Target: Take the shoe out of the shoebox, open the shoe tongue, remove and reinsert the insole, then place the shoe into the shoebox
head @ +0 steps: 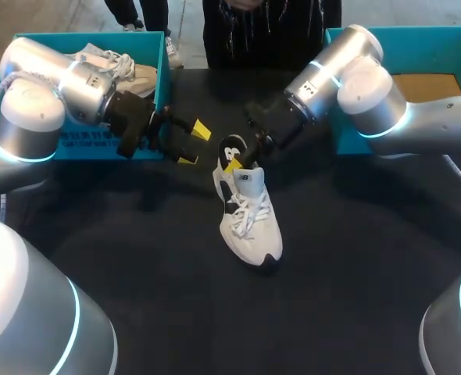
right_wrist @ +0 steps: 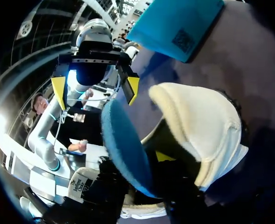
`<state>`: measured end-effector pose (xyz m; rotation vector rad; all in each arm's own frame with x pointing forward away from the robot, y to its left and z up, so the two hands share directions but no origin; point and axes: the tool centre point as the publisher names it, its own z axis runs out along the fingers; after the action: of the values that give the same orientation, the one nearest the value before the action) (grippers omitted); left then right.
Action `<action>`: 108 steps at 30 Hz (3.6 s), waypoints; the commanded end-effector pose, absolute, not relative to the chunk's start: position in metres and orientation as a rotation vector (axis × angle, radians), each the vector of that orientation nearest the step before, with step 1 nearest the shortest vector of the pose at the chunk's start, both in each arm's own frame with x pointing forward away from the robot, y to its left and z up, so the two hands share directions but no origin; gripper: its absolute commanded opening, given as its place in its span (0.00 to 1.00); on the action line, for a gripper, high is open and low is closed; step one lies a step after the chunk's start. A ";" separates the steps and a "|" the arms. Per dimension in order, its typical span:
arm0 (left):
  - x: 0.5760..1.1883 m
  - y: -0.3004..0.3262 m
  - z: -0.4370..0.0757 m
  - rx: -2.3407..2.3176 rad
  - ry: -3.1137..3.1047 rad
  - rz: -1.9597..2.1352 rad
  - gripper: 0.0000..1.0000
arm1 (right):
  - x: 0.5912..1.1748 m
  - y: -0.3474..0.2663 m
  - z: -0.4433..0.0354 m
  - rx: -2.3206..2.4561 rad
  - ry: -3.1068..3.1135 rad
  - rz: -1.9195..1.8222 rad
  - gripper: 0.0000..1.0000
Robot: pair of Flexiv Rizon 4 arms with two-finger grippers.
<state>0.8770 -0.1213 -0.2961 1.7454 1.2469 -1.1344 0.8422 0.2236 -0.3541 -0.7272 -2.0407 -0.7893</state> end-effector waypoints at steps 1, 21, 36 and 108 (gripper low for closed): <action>0.877 -0.122 -0.295 1.750 1.244 -1.131 1.00 | 0.836 0.222 -0.349 -0.741 -2.074 -0.807 0.36; 0.877 -0.120 -0.295 1.748 1.244 -1.129 1.00 | 0.849 0.221 -0.335 -0.757 -2.228 -0.854 0.41; 0.878 -0.119 -0.292 1.756 1.242 -1.120 1.00 | 0.867 0.221 -0.332 -0.741 -2.242 -0.865 0.21; 0.873 -0.119 -0.291 1.756 1.252 -1.116 1.00 | 0.869 0.219 -0.333 -0.691 -2.313 -0.737 0.00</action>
<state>0.8747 -0.1197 -0.2925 1.7537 1.2491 -1.1217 0.8671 0.2161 -0.3282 -0.6952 -2.3191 -0.7490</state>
